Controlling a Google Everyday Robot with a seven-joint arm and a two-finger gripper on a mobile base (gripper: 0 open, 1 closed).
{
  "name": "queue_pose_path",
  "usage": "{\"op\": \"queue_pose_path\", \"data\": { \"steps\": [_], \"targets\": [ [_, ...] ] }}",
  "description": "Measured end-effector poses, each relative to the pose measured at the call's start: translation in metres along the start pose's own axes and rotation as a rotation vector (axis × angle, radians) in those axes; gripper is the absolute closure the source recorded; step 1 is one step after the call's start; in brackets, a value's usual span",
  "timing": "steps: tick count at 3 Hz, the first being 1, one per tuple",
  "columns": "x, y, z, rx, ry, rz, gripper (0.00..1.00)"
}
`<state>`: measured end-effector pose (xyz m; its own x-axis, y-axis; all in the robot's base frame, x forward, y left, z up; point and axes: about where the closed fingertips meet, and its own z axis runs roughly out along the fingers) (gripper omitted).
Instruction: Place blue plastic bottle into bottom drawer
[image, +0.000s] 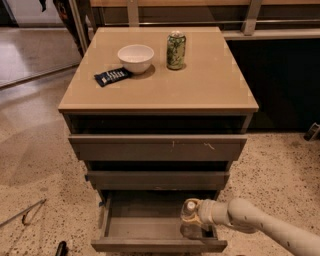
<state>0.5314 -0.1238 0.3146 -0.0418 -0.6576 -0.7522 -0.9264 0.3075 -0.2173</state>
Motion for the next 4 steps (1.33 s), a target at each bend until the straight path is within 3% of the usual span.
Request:
{"op": "queue_pose_path", "data": {
  "steps": [4],
  "targets": [
    [0.065,-0.012,0.060,-0.001,0.012,0.077,1.00]
  ]
}}
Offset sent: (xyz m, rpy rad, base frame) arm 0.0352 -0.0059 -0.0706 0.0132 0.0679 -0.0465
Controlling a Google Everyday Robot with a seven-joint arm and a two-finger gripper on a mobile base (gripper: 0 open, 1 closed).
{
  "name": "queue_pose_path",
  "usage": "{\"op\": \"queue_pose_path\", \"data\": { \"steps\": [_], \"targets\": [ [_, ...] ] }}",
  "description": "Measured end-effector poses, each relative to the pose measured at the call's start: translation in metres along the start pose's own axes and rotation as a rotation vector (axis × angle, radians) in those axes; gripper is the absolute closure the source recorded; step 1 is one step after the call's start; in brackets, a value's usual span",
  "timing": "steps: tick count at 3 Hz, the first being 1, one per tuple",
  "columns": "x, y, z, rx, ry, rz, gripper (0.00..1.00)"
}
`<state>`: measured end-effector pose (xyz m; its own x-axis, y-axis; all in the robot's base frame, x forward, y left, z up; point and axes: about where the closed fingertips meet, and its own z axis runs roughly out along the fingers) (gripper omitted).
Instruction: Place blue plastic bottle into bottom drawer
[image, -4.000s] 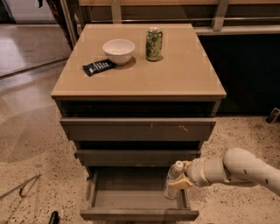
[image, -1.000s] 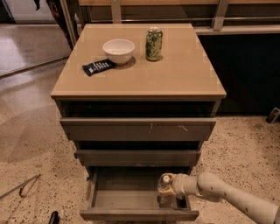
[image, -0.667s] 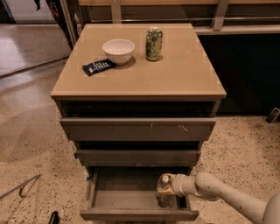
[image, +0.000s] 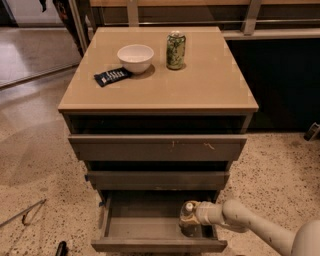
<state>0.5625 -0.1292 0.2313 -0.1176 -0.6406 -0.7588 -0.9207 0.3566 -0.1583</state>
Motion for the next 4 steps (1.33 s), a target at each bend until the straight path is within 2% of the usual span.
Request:
{"op": "queue_pose_path", "data": {
  "steps": [2,3,4],
  "targets": [
    [0.0147,0.0019,0.0137,0.005,-0.015,0.014,1.00],
    [0.0119,0.0013,0.0113,0.005,-0.015,0.014,0.81],
    [0.0118,0.0013,0.0113,0.005,-0.015,0.014,0.58]
  ]
}}
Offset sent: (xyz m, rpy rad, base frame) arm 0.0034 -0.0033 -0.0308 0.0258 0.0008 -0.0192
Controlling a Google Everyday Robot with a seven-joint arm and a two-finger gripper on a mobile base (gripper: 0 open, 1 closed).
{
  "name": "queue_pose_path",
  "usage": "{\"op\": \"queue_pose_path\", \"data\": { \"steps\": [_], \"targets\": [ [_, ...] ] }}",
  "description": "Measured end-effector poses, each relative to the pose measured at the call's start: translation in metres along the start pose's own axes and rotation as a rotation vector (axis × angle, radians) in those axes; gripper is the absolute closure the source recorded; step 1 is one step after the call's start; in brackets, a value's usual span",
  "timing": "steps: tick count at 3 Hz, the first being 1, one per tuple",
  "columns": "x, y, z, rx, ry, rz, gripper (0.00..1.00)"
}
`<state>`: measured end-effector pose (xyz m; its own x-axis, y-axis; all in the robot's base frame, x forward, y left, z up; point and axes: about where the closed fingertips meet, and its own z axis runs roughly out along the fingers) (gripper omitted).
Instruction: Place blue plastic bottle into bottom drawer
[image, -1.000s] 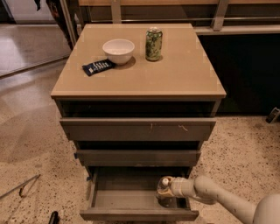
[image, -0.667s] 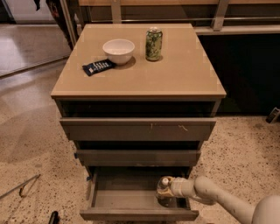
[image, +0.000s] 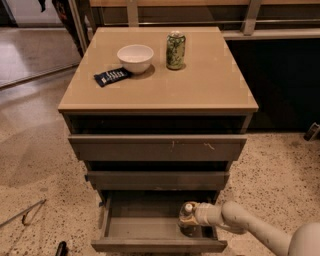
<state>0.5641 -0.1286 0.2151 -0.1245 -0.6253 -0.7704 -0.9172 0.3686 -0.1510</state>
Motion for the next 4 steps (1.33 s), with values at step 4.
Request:
{"op": "queue_pose_path", "data": {
  "steps": [4],
  "targets": [
    [-0.0007,0.0014,0.0016,-0.003,-0.001,0.000,0.00]
  ]
}}
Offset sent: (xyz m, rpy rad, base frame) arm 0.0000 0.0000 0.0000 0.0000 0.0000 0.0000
